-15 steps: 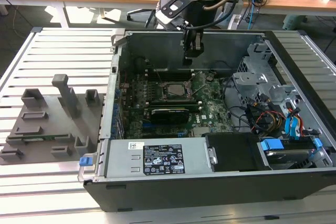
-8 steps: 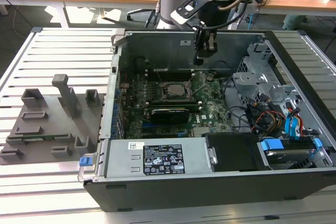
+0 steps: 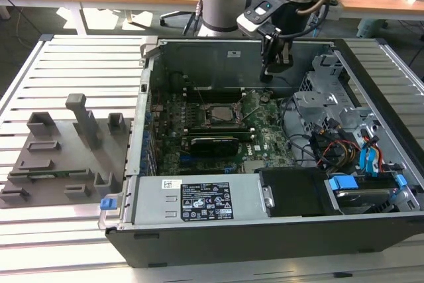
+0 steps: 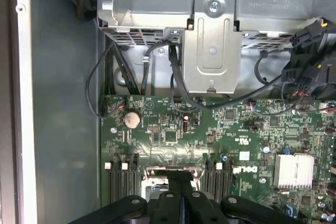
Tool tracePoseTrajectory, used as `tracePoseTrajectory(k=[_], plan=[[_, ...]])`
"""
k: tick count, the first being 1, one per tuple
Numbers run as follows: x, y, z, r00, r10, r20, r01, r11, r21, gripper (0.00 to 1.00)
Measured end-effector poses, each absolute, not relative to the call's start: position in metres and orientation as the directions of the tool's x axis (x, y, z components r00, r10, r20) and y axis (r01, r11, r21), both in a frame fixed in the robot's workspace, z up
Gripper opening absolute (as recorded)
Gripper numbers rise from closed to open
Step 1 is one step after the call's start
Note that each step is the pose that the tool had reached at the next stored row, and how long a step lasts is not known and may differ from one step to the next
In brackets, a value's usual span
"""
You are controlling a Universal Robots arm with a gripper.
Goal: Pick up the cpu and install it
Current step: 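Close the cpu cover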
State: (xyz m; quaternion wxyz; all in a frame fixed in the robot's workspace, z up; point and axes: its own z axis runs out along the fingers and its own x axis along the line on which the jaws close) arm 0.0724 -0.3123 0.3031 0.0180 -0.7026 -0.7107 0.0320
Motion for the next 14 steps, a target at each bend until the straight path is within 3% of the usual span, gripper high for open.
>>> tracePoseTrajectory(k=[14], plan=[[0.083, -0.310, 0.273, -0.034, 0.999, -0.019, 0.997, 0.033, -0.075, 0.11]])
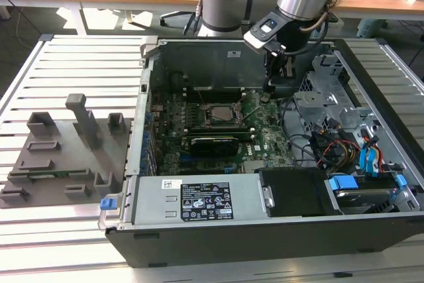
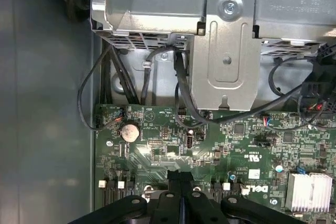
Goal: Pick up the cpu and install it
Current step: 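Close the cpu cover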
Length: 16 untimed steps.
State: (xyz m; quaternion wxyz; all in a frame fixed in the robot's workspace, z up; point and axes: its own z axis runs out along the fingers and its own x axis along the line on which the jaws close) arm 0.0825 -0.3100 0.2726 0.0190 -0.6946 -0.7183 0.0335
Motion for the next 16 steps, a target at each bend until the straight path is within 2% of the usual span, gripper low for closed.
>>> tracePoseTrajectory(k=[8, 16], plan=[[0.081, -0.309, 0.250, -0.037, 0.999, -0.019, 0.997, 0.036, -0.075, 0.11], [0.062, -0.309, 0.246, -0.037, 0.999, -0.019, 0.997, 0.036, -0.075, 0.11]])
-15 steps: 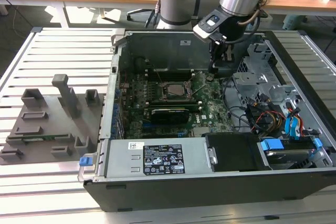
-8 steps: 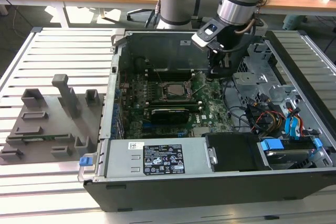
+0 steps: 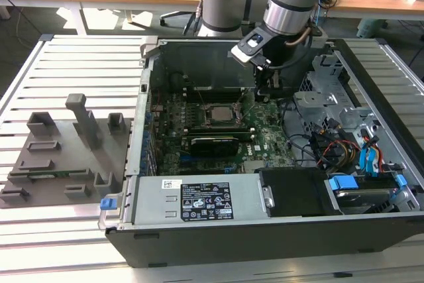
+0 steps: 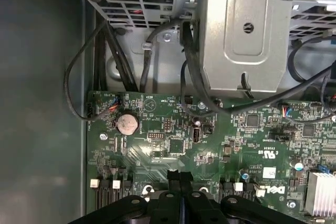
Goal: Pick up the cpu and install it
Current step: 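Close the cpu cover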
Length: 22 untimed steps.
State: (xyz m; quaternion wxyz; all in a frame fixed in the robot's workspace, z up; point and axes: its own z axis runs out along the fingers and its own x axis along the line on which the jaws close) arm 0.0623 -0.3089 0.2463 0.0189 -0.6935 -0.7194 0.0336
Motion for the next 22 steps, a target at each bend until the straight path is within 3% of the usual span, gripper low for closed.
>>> tracePoseTrajectory(k=[22], plan=[[0.036, -0.309, 0.246, -0.037, 0.999, -0.019, 0.997, 0.036, -0.075, 0.11]])
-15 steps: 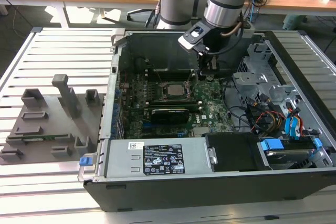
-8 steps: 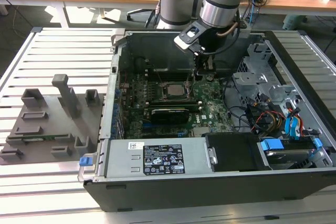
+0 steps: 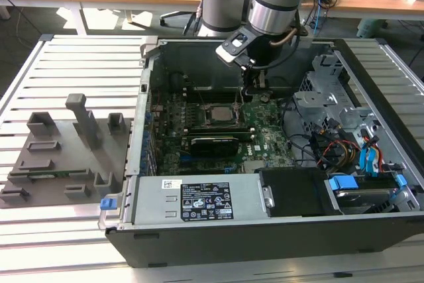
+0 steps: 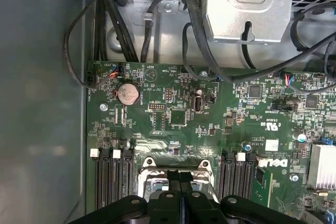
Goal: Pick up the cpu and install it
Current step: 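Close the cpu cover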
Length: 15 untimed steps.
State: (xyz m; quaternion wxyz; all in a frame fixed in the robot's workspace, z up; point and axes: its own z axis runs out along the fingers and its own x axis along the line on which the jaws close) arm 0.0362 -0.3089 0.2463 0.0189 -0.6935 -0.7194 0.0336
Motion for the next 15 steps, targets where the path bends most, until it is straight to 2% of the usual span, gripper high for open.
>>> tracePoseTrajectory(k=[15], plan=[[0.019, -0.309, 0.238, -0.037, 0.999, -0.019, 0.997, 0.036, -0.075, 0.11]])
